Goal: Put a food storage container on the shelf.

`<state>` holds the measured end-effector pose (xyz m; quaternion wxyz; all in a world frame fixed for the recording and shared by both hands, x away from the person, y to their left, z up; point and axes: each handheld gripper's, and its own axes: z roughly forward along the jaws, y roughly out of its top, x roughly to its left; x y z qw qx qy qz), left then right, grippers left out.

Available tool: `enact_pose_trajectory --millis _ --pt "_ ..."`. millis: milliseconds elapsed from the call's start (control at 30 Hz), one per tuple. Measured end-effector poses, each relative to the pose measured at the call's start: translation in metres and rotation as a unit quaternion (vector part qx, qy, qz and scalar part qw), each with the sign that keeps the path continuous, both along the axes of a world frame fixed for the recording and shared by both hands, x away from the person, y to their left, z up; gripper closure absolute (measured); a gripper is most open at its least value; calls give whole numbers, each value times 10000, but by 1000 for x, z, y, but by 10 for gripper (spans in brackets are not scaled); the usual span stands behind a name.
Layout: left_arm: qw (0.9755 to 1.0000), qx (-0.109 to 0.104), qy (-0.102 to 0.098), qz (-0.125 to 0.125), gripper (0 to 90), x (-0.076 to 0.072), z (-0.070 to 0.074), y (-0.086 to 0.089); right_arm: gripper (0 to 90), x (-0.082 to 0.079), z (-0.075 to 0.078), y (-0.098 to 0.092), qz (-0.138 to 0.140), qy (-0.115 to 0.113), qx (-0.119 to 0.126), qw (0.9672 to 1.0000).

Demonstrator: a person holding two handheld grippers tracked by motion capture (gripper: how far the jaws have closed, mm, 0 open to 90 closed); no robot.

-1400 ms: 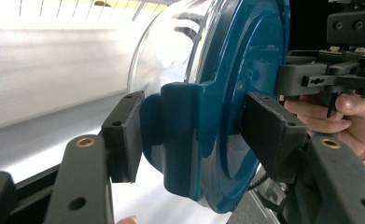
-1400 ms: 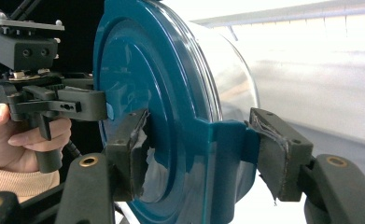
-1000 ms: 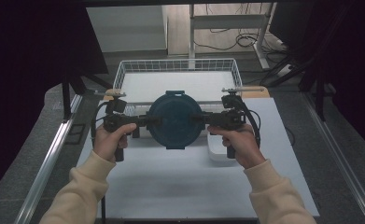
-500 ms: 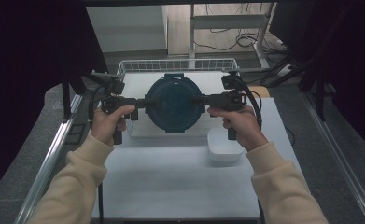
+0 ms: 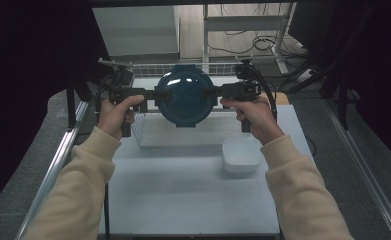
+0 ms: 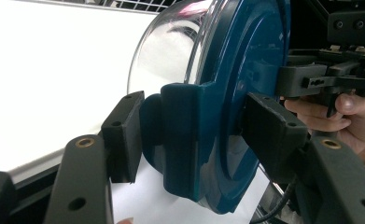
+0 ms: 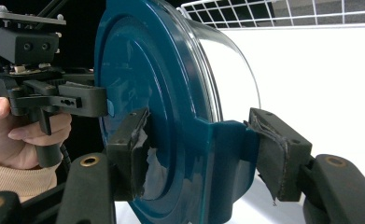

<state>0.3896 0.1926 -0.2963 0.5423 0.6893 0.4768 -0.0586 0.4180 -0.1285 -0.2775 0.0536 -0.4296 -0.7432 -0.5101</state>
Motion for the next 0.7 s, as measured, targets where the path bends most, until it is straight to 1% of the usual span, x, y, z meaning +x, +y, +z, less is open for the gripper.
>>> enact_pose_trajectory --millis 133,333,500,633,700 --pt "10000 -59 43 21 406 10 0 3 403 8 0 2 -28 -12 -1 10000" --pt "10000 -29 72 27 406 21 -1 3 405 20 -1 2 -5 81 25 10000" --pt "9999 -36 136 35 406 33 0 3 405 31 -2 2 -16 216 49 9998" --pt "9998 -67 171 21 406 40 1 3 405 39 0 3 -63 251 48 9997" --pt "9997 -82 209 0 406 44 0 4 405 41 0 3 -84 264 43 9996"
